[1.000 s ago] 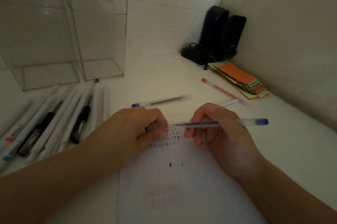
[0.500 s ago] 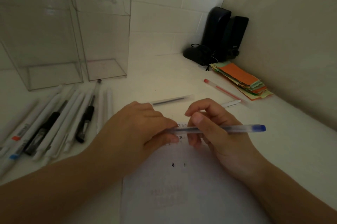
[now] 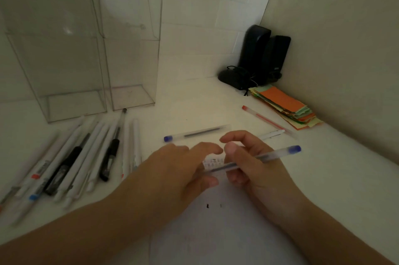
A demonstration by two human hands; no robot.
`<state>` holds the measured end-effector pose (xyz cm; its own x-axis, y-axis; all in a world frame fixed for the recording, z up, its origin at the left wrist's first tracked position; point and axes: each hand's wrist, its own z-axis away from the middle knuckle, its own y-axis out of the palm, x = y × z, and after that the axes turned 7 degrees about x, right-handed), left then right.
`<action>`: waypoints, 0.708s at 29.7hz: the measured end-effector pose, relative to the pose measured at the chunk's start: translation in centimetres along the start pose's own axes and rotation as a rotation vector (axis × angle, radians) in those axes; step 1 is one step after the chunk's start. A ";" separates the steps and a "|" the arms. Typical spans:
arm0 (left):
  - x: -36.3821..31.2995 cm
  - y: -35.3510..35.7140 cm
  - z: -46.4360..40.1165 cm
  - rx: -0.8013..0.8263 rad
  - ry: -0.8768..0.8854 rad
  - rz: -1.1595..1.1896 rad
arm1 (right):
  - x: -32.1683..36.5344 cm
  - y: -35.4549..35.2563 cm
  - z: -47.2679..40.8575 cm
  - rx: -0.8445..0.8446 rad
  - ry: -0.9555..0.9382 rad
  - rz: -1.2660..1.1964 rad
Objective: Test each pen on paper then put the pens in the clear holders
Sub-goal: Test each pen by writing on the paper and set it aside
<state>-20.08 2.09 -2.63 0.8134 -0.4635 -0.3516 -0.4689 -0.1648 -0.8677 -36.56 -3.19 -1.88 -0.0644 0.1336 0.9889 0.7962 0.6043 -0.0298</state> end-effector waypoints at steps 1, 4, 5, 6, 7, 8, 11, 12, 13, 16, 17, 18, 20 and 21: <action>-0.3 -0.2 0.2 0.026 -0.001 -0.027 | 0.0 -0.1 -0.1 -0.041 0.019 0.004; 0.0 -1.5 0.4 0.048 0.015 -0.153 | 0.2 -0.9 -0.5 -0.242 0.053 0.161; 0.5 -2.0 0.3 0.022 -0.017 -0.196 | 0.1 -1.3 -0.6 -0.304 0.049 0.247; 1.3 -2.3 0.2 -0.024 -0.075 -0.240 | -0.1 -1.7 -0.6 -0.344 0.040 0.331; 2.1 -2.4 0.0 -0.067 -0.146 -0.270 | -0.3 -2.0 -0.6 -0.354 0.033 0.404; 2.7 -2.6 -0.2 -0.097 -0.212 -0.296 | -0.5 -2.2 -0.7 -0.345 0.026 0.461; 4.2 -1.9 -0.3 -0.036 -0.342 -0.421 | -1.1 -2.0 -0.7 -0.287 0.028 0.567; 4.5 -1.8 -0.2 0.025 -0.384 -0.429 | -1.1 -1.9 -0.8 -0.267 0.033 0.584; 4.5 -1.8 -0.1 0.065 -0.409 -0.441 | -1.1 -1.8 -0.8 -0.251 0.037 0.595; 4.2 -2.6 -0.5 0.038 -0.498 -0.394 | -1.1 -1.9 -0.9 -0.235 0.038 0.602; 4.5 -2.6 -0.7 -0.004 -0.485 -0.401 | -1.1 -1.8 -0.9 -0.234 0.039 0.607; 4.7 -2.3 -0.8 -0.059 -0.431 -0.410 | -1.2 -1.8 -0.9 -0.234 0.039 0.612; 5.0 -1.3 -1.0 -0.142 -0.321 -0.403 | -1.3 -1.7 -0.9 -0.234 0.038 0.617; 5.1 -0.9 -1.0 -0.159 -0.295 -0.395 | -1.3 -1.7 -0.9 -0.232 0.037 0.621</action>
<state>-15.89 -0.98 -3.33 0.9906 -0.0778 -0.1124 -0.1348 -0.4184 -0.8982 -37.25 -5.07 -3.02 0.4653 0.3728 0.8028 0.7878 0.2389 -0.5676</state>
